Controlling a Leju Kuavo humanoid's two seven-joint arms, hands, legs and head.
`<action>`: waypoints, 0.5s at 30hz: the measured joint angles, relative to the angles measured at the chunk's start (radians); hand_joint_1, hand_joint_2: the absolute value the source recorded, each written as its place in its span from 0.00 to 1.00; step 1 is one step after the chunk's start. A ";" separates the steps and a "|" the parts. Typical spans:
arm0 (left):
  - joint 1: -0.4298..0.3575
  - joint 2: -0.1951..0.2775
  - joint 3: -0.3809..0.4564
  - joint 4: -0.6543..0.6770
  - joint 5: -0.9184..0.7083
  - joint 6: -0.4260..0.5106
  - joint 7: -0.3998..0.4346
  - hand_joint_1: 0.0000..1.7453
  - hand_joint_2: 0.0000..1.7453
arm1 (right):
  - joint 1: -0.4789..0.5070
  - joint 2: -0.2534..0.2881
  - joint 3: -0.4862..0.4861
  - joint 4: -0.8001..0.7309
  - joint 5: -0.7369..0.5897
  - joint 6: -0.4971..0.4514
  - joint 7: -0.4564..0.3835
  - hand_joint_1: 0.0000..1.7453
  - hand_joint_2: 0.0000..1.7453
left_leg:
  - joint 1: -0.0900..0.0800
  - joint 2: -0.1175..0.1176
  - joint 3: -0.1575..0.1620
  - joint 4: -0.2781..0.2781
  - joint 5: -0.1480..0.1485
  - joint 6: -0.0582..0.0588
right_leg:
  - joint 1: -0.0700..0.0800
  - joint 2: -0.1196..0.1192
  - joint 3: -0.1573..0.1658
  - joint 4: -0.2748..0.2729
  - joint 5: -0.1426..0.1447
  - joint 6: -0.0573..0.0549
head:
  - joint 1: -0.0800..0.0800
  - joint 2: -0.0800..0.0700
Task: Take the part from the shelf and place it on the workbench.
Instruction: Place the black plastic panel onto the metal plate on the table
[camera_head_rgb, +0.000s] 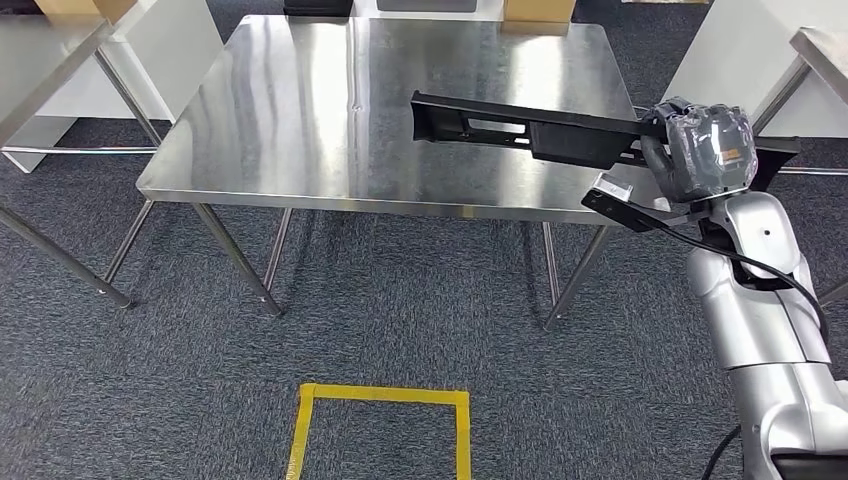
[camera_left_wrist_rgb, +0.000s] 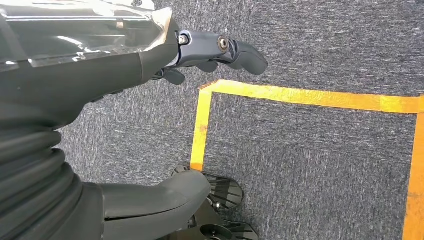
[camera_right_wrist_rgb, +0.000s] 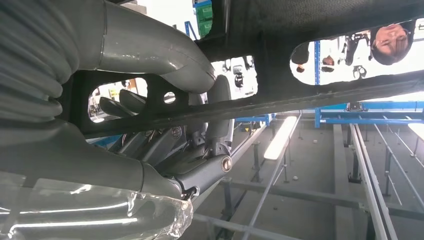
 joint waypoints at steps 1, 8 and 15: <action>0.000 0.000 0.000 0.000 0.000 0.000 0.000 0.00 1.00 | -0.001 0.000 0.000 0.000 0.000 0.000 0.000 1.00 1.00 | 0.000 0.000 0.000 0.000 0.000 0.000 | 0.000 0.000 0.000 0.000 0.000 0.000 | 0.000 0.000; 0.000 0.000 0.000 0.000 0.000 0.000 0.000 0.00 1.00 | -0.003 0.000 0.000 0.000 0.000 0.000 0.000 1.00 1.00 | 0.000 0.000 0.004 0.000 0.002 0.000 | 0.000 0.000 0.004 0.000 0.001 0.000 | 0.000 0.000; 0.000 0.000 0.000 0.000 0.000 0.000 0.000 0.00 1.00 | -0.003 0.000 0.000 0.000 0.000 0.000 0.000 1.00 1.00 | -0.001 0.000 0.005 0.000 0.002 0.000 | 0.000 0.000 0.004 0.000 0.001 0.000 | 0.000 0.000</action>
